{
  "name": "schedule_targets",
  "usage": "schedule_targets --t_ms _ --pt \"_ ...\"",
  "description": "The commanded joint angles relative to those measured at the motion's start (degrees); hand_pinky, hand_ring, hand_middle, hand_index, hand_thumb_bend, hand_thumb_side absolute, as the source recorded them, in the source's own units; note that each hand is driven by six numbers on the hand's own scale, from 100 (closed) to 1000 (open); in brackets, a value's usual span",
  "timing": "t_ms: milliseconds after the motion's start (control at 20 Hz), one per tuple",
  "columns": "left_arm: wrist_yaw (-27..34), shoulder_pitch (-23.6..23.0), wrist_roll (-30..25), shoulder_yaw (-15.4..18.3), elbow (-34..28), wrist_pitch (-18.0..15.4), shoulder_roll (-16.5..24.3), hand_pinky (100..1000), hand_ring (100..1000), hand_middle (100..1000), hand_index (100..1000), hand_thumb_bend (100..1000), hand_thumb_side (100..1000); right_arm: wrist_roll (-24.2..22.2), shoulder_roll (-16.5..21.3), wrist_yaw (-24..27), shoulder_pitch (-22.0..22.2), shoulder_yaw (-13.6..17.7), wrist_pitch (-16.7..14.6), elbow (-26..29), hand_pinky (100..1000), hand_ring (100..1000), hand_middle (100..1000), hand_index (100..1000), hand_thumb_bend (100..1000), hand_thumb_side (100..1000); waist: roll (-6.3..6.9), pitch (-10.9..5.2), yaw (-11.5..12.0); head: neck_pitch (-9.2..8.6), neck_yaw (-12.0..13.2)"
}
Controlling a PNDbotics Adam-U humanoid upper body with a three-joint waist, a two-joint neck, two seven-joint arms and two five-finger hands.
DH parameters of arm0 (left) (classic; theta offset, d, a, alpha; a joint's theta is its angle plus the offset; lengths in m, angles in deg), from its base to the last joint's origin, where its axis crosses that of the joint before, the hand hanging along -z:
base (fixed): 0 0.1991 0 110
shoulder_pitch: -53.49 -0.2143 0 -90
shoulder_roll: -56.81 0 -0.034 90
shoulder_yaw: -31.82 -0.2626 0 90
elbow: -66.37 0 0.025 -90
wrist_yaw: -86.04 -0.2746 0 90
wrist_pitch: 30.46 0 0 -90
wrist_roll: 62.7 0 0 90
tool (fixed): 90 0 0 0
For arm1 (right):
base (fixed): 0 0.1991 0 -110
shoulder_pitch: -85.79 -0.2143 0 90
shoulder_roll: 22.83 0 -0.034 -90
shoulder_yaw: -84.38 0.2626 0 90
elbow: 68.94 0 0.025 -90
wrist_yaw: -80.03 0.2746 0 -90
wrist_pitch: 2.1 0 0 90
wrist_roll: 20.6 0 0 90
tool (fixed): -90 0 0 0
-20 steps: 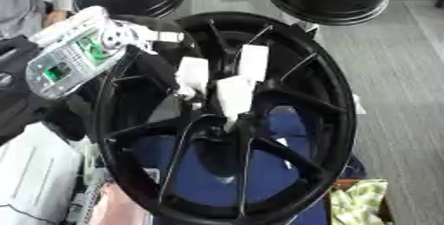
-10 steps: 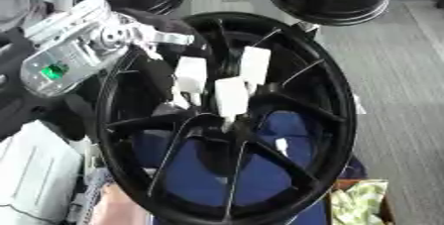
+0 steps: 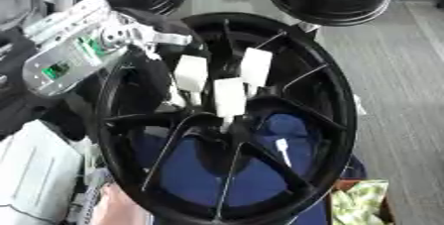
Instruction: Pull the pin out of the wheel hub.
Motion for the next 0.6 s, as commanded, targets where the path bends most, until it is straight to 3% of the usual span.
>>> schedule_targets --t_ms 50,200,300,450,600 --pt "-0.1 1.1 -3.0 1.3 -0.2 4.6 1.0 752 780 764 863 384 296 0.0 0.8 0.1 -0.7 0.4 -0.1 0.2 892 737 774 832 100 525 0.05 -0.65 0.0 -0.88 0.1" --pt "0.9 1.2 -0.9 1.7 -0.7 5.7 0.8 711 740 710 813 234 292 0.0 0.7 -0.1 -0.6 0.3 0.1 0.0 892 737 774 832 100 525 0.07 -0.65 0.1 -0.96 0.1" --pt "2.4 1.1 1.2 2.0 -1.2 6.6 0.9 652 678 610 732 107 264 0.1 0.6 -0.2 -0.6 0.3 0.2 -0.1 892 737 774 833 100 525 0.07 -0.64 0.0 -0.97 0.1" --pt "6.0 1.0 5.2 2.5 -2.6 7.6 1.2 622 628 544 640 100 247 0.7 0.5 -0.4 -0.5 0.6 0.6 -0.3 892 736 774 832 100 524 0.06 -0.63 0.1 -0.97 0.1" --pt "8.2 0.8 7.7 2.5 -3.5 8.1 1.8 606 585 489 556 100 176 1.5 0.4 -0.3 -0.4 0.7 1.0 -0.4 892 736 774 831 100 524 0.06 -0.64 0.1 -0.94 0.1"
